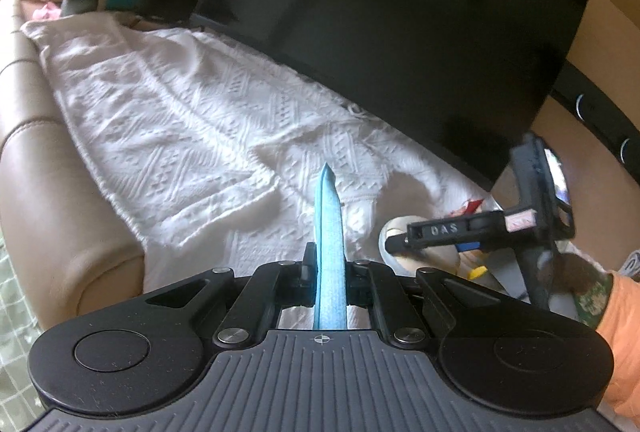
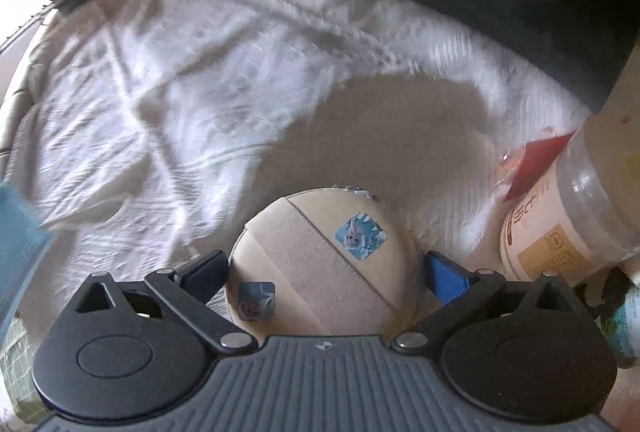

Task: Organize soft objects
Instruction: 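Hold the mask in the left tool while the right tool grasps the round beige pad, then release the mask into the pink box with the left tool while the right tool carries the pad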

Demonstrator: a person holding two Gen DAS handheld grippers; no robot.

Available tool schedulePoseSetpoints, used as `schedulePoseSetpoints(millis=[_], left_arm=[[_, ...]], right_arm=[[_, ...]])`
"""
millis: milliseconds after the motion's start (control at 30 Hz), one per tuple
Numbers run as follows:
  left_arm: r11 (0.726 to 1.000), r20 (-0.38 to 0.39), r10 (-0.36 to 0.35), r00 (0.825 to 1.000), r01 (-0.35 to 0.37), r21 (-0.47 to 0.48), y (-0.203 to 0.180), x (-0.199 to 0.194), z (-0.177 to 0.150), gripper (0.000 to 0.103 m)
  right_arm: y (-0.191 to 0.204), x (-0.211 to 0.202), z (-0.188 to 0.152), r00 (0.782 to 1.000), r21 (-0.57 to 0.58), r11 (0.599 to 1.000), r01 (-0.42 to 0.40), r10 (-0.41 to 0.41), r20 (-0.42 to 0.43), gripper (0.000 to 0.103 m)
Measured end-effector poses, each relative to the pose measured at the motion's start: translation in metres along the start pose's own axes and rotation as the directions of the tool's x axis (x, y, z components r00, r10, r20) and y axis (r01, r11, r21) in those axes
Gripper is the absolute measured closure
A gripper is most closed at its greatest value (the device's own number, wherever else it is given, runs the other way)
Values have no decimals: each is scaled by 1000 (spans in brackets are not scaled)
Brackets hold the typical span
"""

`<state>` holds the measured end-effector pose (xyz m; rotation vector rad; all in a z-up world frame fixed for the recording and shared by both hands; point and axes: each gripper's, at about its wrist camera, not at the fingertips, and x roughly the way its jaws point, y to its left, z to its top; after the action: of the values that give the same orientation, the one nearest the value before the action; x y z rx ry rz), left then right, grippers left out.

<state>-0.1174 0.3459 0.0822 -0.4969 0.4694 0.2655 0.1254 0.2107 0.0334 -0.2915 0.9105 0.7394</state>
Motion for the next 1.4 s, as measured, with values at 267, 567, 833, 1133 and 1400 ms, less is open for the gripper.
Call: schedulePoseSetpoints(millis=[267, 567, 833, 1133, 1400], left_arm=[[978, -61, -167, 984, 174, 118, -46, 8, 2, 95], [793, -346, -453, 822, 548, 265, -160, 41, -31, 95], [514, -493, -640, 589, 805, 295, -295, 71, -41, 95], [671, -475, -505, 721, 674, 309, -421, 186, -72, 89], [671, -481, -349, 804, 573, 472, -444, 217, -84, 88]], right_arm=[[-5, -126, -51, 967, -42, 999, 24, -12, 255, 1], [-83, -212, -168, 878, 247, 910, 334, -396, 269, 1], [-101, -257, -258, 804, 468, 756, 457, -576, 145, 1], [-109, -288, -308, 745, 620, 617, 484, -662, 78, 1], [-116, -287, -326, 747, 634, 590, 500, -664, 29, 1]])
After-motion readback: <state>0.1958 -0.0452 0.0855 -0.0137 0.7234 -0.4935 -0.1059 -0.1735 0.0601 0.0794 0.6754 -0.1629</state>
